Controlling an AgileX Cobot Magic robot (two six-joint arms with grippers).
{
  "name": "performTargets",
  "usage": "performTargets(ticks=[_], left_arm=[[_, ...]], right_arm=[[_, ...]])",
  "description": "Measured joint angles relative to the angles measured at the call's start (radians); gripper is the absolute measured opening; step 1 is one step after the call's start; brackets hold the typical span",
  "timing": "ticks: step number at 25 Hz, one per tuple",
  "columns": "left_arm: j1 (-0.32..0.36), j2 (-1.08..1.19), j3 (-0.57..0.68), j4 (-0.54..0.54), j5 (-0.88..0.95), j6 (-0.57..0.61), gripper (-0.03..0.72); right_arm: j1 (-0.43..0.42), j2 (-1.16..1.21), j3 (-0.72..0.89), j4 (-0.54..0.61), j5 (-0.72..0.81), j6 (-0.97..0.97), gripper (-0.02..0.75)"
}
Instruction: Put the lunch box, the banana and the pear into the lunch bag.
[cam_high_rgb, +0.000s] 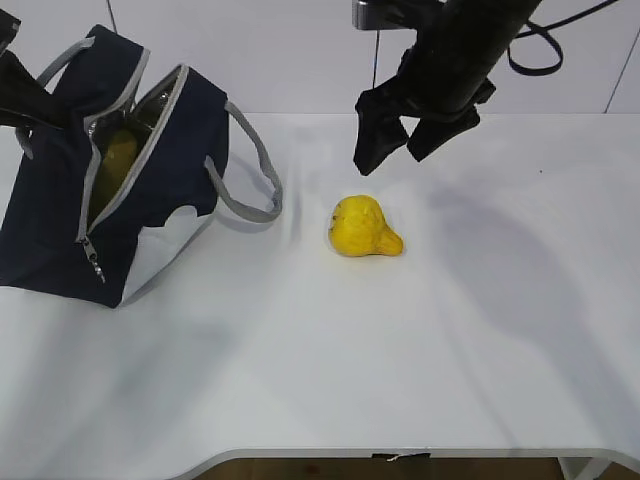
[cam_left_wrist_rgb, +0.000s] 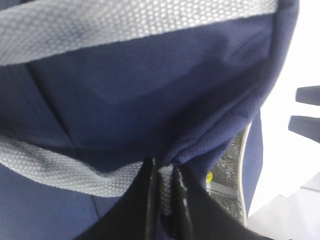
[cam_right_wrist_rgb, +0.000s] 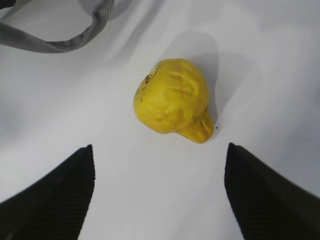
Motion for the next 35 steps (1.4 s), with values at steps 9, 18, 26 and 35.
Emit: performTargets(ticks=[9, 18, 26, 35], left_arm=[[0.000, 0.000, 0.000, 0.000, 0.000, 0.000, 0.021], [0.000, 0.000, 0.000, 0.000, 0.000, 0.000, 0.021], [0.000, 0.000, 0.000, 0.000, 0.000, 0.000, 0.021], [0.000, 0.000, 0.000, 0.000, 0.000, -0.001, 0.021]], right_arm=[[0.000, 0.092, 0.000, 0.023, -0.053, 0.055, 0.638], [0.000, 0.123, -0.012, 0.032, -0.098, 0.057, 0.641], [0.000, 0.194, -0.034, 0.034, -0.108, 0.068, 0.641], [0.000, 0.224, -0.049, 0.040, -0.128, 0.077, 0.641]])
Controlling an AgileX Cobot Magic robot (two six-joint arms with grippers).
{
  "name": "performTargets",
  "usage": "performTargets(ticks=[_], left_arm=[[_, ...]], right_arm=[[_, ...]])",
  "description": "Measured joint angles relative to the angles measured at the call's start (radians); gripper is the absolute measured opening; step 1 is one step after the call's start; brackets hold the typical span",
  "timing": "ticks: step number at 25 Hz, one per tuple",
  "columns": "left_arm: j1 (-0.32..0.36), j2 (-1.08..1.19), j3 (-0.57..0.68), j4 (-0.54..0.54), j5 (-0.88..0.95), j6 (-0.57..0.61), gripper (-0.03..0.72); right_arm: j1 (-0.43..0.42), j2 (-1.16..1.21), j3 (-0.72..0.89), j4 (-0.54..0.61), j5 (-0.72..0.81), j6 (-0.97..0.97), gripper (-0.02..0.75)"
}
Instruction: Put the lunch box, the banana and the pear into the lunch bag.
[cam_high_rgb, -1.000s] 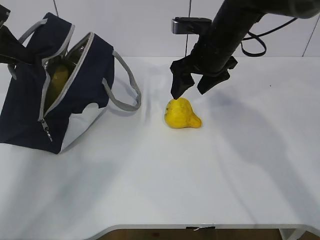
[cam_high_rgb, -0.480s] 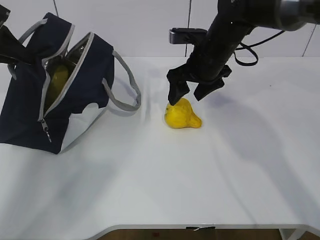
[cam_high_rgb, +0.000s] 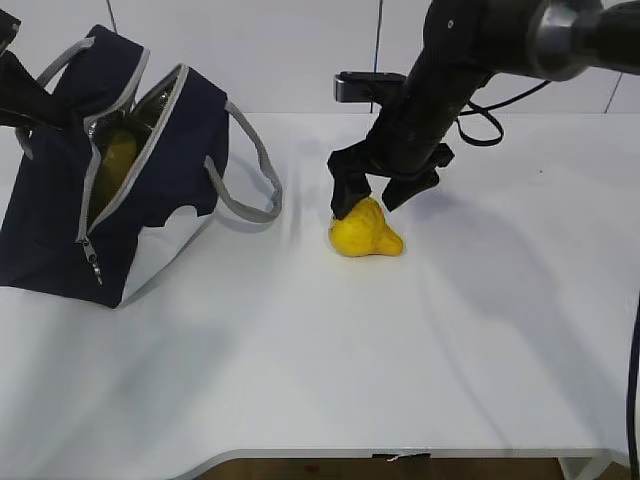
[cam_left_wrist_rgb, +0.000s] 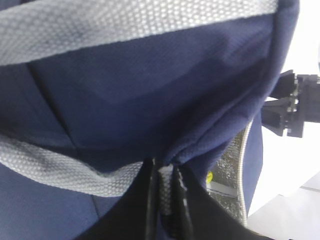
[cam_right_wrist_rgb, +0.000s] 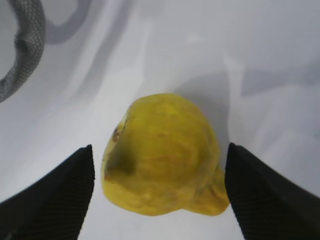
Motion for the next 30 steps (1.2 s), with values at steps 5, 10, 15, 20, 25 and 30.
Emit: performTargets(ticks=[5, 10, 15, 20, 25, 30], left_arm=[[0.000, 0.000, 0.000, 0.000, 0.000, 0.000, 0.021], [0.000, 0.000, 0.000, 0.000, 0.000, 0.000, 0.021], [0.000, 0.000, 0.000, 0.000, 0.000, 0.000, 0.021], [0.000, 0.000, 0.000, 0.000, 0.000, 0.000, 0.021], [0.000, 0.000, 0.000, 0.000, 0.000, 0.000, 0.021], [0.000, 0.000, 0.000, 0.000, 0.000, 0.000, 0.021]], right_arm=[[0.000, 0.026, 0.000, 0.008, -0.002, 0.004, 0.641], [0.000, 0.042, -0.006, 0.018, -0.013, 0.006, 0.641], [0.000, 0.047, -0.008, 0.022, -0.013, 0.006, 0.617], [0.000, 0.046, -0.008, 0.027, -0.013, 0.006, 0.561], [0.000, 0.046, -0.010, 0.028, -0.013, 0.006, 0.538], [0.000, 0.046, -0.010, 0.028, -0.014, 0.006, 0.536]])
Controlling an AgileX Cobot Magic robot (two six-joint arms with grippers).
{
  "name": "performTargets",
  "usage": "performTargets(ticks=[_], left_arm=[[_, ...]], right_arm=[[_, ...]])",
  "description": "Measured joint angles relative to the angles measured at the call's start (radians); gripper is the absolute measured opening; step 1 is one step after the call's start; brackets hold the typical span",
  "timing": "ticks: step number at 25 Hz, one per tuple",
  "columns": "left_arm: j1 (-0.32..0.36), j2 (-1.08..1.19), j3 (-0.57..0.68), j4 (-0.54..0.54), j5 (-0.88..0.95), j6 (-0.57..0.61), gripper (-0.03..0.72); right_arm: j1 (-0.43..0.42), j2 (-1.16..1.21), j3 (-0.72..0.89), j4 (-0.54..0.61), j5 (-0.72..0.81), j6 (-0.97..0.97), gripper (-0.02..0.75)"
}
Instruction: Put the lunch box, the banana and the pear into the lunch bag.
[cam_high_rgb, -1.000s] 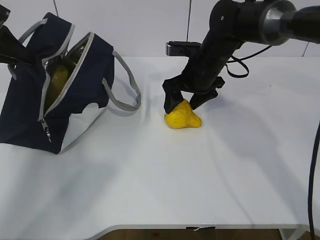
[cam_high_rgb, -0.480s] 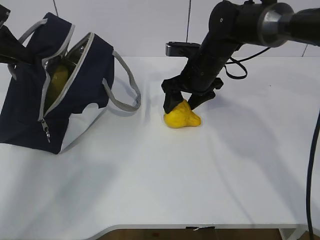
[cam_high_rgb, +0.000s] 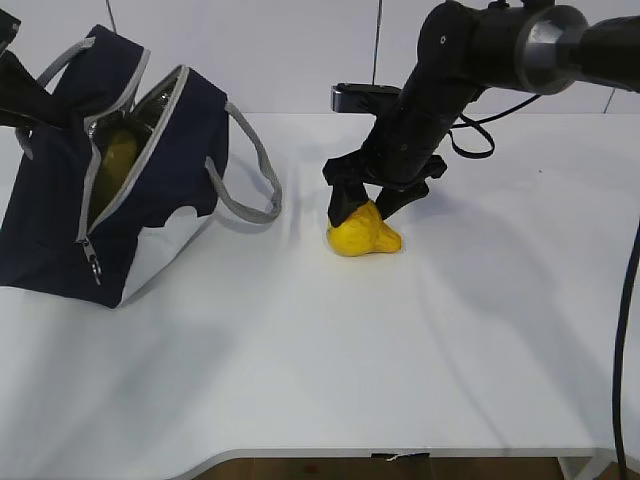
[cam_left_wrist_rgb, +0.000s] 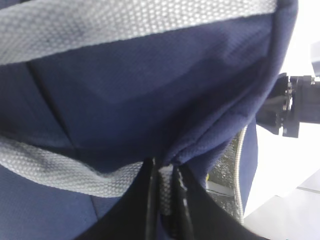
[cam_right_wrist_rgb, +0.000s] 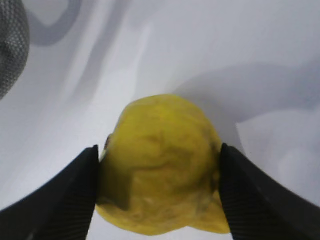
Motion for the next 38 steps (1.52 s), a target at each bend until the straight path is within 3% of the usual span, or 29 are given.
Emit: performTargets(ticks=[8, 12, 20, 27, 32, 38], left_arm=[[0.000, 0.000, 0.000, -0.010, 0.000, 0.000, 0.021], [0.000, 0.000, 0.000, -0.012, 0.000, 0.000, 0.021], [0.000, 0.000, 0.000, -0.013, 0.000, 0.000, 0.021], [0.000, 0.000, 0.000, -0.013, 0.000, 0.000, 0.021], [0.000, 0.000, 0.000, -0.014, 0.000, 0.000, 0.021], [0.000, 0.000, 0.000, -0.048, 0.000, -0.002, 0.021]], right_arm=[[0.000, 0.011, -0.039, 0.013, 0.086, 0.000, 0.534], [0.000, 0.026, -0.143, 0.050, 0.203, 0.000, 0.533], [0.000, 0.017, -0.339, 0.139, 0.215, 0.011, 0.531], [0.000, -0.005, -0.345, 0.393, 0.225, -0.002, 0.531], [0.000, -0.005, -0.347, 0.669, 0.225, -0.103, 0.531], [0.001, -0.006, -0.347, 0.785, 0.212, -0.198, 0.531]])
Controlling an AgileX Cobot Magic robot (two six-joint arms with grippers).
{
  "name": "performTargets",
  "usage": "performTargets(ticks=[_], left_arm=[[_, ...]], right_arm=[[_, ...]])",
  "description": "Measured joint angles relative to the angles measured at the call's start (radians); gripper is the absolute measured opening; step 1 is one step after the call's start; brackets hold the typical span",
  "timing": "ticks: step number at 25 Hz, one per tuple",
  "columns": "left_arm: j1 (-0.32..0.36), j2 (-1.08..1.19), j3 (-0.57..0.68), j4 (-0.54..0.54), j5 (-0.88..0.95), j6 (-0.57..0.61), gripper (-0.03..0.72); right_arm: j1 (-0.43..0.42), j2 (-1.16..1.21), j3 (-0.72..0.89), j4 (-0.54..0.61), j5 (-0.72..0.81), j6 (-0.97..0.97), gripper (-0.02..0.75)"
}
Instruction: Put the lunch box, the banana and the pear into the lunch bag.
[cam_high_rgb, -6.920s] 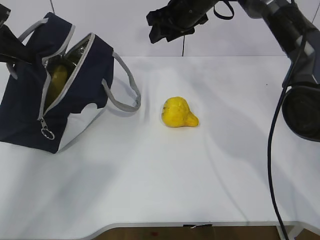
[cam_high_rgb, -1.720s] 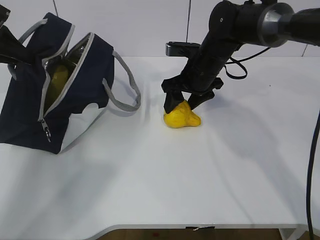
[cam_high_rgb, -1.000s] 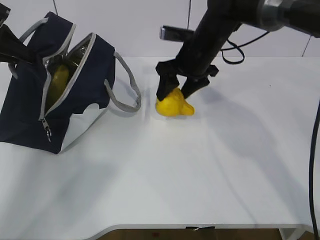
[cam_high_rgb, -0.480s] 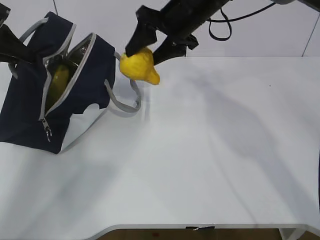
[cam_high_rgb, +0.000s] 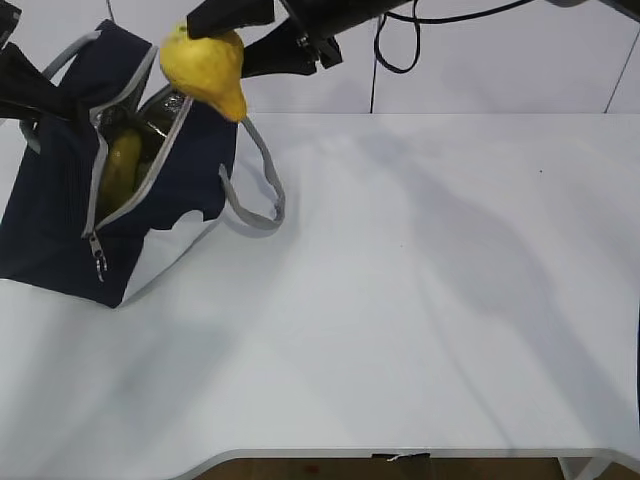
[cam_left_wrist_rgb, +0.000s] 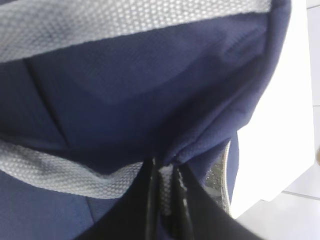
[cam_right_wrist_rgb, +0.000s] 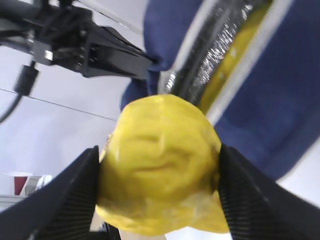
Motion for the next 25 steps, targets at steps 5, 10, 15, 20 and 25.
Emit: performTargets(ticks=[5, 10, 15, 20, 25], left_arm=[[0.000, 0.000, 0.000, -0.011, 0.000, 0.000, 0.021], [0.000, 0.000, 0.000, -0.013, 0.000, 0.000, 0.021], [0.000, 0.000, 0.000, -0.015, 0.000, 0.000, 0.021], [0.000, 0.000, 0.000, -0.018, 0.000, 0.000, 0.021], [0.000, 0.000, 0.000, -0.018, 0.000, 0.000, 0.021]], right_arm=[[0.000, 0.017, -0.002, 0.200, -0.030, -0.114, 0.530], [0.010, 0.057, -0.002, 0.293, -0.059, -0.201, 0.529], [0.034, 0.108, -0.002, 0.392, -0.088, -0.304, 0.528], [0.049, 0.142, -0.002, 0.403, -0.103, -0.345, 0.528], [0.053, 0.161, -0.002, 0.391, -0.140, -0.354, 0.529]])
